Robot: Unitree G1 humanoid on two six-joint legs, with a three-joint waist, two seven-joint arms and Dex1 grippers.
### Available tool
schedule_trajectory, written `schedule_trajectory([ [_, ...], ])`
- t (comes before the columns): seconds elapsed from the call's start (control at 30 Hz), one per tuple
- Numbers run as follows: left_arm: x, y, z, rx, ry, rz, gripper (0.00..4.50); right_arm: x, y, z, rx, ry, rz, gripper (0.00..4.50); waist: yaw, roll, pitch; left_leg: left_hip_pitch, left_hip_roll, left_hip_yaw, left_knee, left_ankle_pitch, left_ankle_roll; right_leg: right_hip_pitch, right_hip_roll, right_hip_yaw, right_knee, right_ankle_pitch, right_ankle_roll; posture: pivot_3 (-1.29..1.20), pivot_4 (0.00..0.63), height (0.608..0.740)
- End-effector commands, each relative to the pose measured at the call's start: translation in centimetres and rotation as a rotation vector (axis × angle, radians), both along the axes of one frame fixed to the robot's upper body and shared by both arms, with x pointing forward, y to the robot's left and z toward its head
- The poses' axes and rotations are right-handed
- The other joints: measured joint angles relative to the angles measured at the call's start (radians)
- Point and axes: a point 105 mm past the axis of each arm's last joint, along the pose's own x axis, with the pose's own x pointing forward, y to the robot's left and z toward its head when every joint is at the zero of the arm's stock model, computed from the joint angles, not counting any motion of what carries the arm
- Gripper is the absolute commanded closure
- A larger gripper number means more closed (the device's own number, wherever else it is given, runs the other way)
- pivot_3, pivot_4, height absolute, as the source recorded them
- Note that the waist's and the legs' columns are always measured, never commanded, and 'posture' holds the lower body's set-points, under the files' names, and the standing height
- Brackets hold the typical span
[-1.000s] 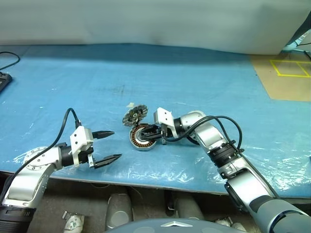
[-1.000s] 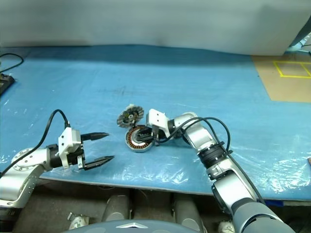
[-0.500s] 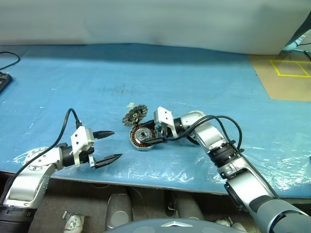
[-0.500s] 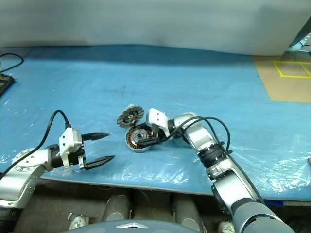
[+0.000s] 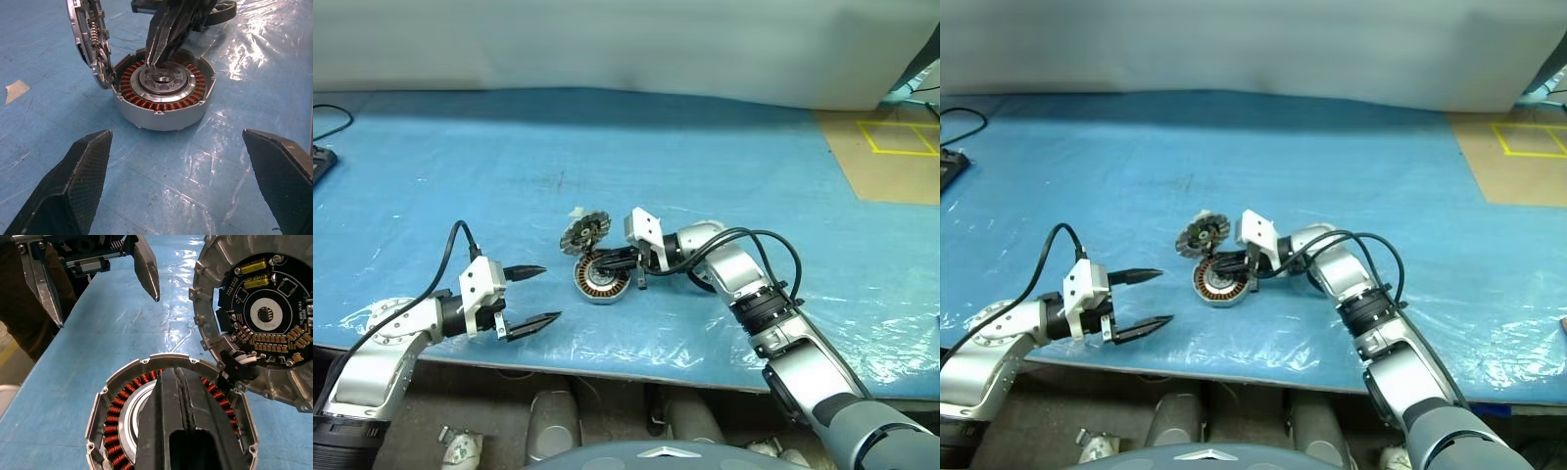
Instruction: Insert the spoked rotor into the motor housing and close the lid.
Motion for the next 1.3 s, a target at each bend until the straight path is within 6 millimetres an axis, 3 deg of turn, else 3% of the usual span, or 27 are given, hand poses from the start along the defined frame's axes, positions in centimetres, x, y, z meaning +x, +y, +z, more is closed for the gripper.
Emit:
schedule_trajectory([
  [0.03,0.0,-0.1,0.7,-0.001,-0.032,-0.006,0.00,0.4,0.3,1.2,0.017,-0.050,0.001,4.46,0.000,0.000,0.000,0.000,0.000,0.000,0.000,0.000,0.000,0.000,0.000,0.000,0.000,0.000,0.000,0.00,0.150,0.740],
  [0.5,0.1,0.3,0.3,0.031,-0.028,0.011,0.00,-0.4,-0.1,-0.5,-0.072,-0.026,0.058,4.46,0.000,0.000,0.000,0.000,0.000,0.000,0.000,0.000,0.000,0.000,0.000,0.000,0.000,0.000,0.000,0.00,0.150,0.740],
  [0.73,0.1,0.4,0.1,0.040,-0.025,0.016,0.00,0.2,-0.4,-1.9,-0.136,-0.048,0.032,4.46,0.000,0.000,-0.001,0.001,0.000,0.000,0.000,0.000,0.000,0.001,0.000,0.000,0.000,0.000,0.000,0.00,0.150,0.740],
  [1.07,0.0,1.2,-1.0,0.043,-0.013,0.036,0.00,0.1,-1.3,-2.8,-0.196,-0.055,0.062,4.46,0.000,0.000,-0.003,0.006,0.000,0.000,0.000,-0.001,0.001,0.005,0.000,0.000,0.001,0.000,0.000,0.00,0.150,0.740],
  [1.3,-0.2,1.5,-1.9,0.038,-0.005,0.035,0.00,0.2,-1.0,-1.0,-0.109,-0.051,0.057,4.46,0.003,0.000,-0.003,0.006,0.000,0.000,0.000,-0.001,0.001,0.005,0.000,0.000,0.000,0.000,0.000,0.00,0.150,0.740],
])
